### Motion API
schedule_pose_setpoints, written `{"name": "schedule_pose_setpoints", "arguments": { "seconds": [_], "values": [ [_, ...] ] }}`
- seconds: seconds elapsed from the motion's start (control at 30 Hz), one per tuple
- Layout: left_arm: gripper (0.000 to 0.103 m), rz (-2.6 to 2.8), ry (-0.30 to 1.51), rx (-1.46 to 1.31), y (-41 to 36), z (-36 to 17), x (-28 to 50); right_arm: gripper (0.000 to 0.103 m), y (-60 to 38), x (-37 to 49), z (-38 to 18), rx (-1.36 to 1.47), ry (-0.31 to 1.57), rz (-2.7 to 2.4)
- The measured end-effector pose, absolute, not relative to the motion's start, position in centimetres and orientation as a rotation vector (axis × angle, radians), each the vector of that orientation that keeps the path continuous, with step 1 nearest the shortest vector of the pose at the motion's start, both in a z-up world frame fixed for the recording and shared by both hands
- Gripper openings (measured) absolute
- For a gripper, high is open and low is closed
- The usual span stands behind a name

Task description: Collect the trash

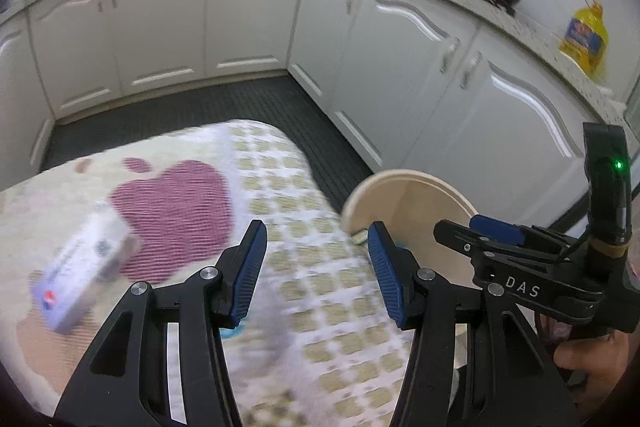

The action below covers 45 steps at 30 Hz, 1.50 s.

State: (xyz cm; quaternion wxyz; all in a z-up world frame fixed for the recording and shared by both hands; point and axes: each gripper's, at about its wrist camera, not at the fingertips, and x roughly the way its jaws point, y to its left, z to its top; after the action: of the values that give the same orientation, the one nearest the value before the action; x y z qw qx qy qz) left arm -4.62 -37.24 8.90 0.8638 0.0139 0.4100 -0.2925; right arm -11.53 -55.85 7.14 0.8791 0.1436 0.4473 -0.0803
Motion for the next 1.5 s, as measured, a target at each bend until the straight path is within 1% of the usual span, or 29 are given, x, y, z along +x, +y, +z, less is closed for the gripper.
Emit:
{"name": "schedule_pose_setpoints", "arguments": {
  "seconds": [0.33,0.43,0.63,0.83,0.93,1.03,1.27,1.37,1.5],
  "values": [
    [0.051,-0.447,0.861,-0.023,-27.2,9.7,-2.7,0.053,-46.8,-7.9,7.3,0.243,0.958,-0.004],
    [0.055,-0.386,0.874,-0.049,-23.3,9.6,-2.0,0.053,-44.1,-6.8,7.0,0.226,0.973,0.046],
    [0.057,-0.248,0.902,-0.12,-14.7,8.9,-0.5,0.054,-38.4,-4.7,6.3,0.196,1.007,0.148],
    [0.057,-0.104,0.932,-0.222,-5.7,7.9,1.1,0.055,-34.4,-2.3,5.1,0.213,1.05,0.215],
    [0.057,-0.049,0.94,-0.286,-2.1,7.5,1.9,0.058,-33.1,-1.3,4.4,0.235,1.081,0.224],
    [0.057,0.005,0.941,-0.344,0.8,7.2,2.9,0.059,-32.4,-0.3,3.5,0.266,1.114,0.232],
    [0.057,0.117,0.963,-0.454,5.4,5.8,5.9,0.06,-32.3,1.3,2.5,0.278,1.138,0.217],
    [0.057,0.11,0.997,-0.48,5.6,4.8,7.4,0.062,-32.2,1.9,2.4,0.291,1.135,0.221],
    [0.057,0.058,0.977,-0.532,5.5,4.7,8.4,0.063,-31.9,2.3,2.4,0.3,1.133,0.234]
  ]
}}
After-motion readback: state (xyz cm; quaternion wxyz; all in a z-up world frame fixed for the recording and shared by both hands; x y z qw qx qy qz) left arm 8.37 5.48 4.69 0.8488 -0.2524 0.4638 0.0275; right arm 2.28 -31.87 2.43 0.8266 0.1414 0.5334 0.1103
